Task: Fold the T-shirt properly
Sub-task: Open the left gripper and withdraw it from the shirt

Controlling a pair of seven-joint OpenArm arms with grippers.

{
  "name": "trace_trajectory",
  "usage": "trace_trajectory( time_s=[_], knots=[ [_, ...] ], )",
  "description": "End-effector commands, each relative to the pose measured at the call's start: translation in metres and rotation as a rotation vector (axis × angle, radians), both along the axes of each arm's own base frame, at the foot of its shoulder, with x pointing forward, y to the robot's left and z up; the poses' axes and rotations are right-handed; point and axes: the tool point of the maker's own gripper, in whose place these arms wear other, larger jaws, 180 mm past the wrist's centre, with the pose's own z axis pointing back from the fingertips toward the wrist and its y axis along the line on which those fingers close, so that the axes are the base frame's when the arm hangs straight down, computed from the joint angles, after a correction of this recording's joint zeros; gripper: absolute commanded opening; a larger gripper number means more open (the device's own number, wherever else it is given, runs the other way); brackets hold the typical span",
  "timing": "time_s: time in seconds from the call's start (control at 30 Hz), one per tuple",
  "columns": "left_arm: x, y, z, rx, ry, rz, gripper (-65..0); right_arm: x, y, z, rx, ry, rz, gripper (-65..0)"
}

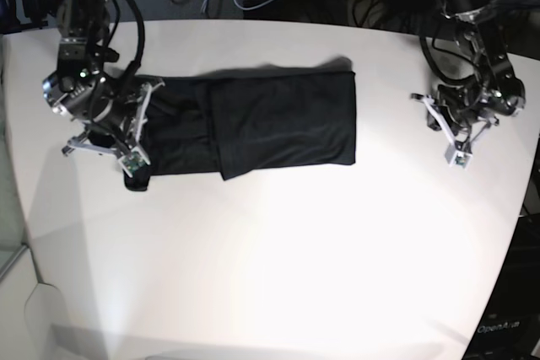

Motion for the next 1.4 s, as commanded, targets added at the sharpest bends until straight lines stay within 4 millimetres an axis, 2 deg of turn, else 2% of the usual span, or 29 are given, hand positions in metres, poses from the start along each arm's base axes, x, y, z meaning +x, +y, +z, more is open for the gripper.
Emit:
trace_trajectory(
  time_s=[0.0,0.2,0.33,0.63,0.83,1.27,1.37],
  knots=[
    [0.008,0.003,0.009,0.007,-0.029,-0.001,-65.0,0.004,-0.002,0.007,0.0,-0.031,0.001,-47.8],
    [0.008,0.002,0.008,0.001,-0.03,-0.001,-65.0,-0.003,-0.001,0.002,0.002,-0.011,0.0,-40.8],
    [0.008,0.002,0.008,0.003,-0.029,-0.001,-65.0,-0.006,0.001,-0.001,0.01,-0.007,0.004,-38.7],
    [0.007,0.003,0.008,0.005,-0.029,-0.001,-65.0,-0.002,0.0,0.001,0.01,-0.015,0.004,-38.6],
    [0.008,0.003,0.009,0.007,-0.031,-0.001,-65.0,-0.002,0.003,-0.027,0.063,0.033,0.003,-38.6],
    [0.008,0.003,0.008,0.004,-0.029,-0.001,-65.0,0.006,0.003,-0.023,0.067,0.014,0.004,-38.7],
    [0.008,0.003,0.009,0.005,-0.032,-0.001,-65.0,0.007,0.0,-0.033,0.07,0.042,-0.002,-38.7]
  ],
)
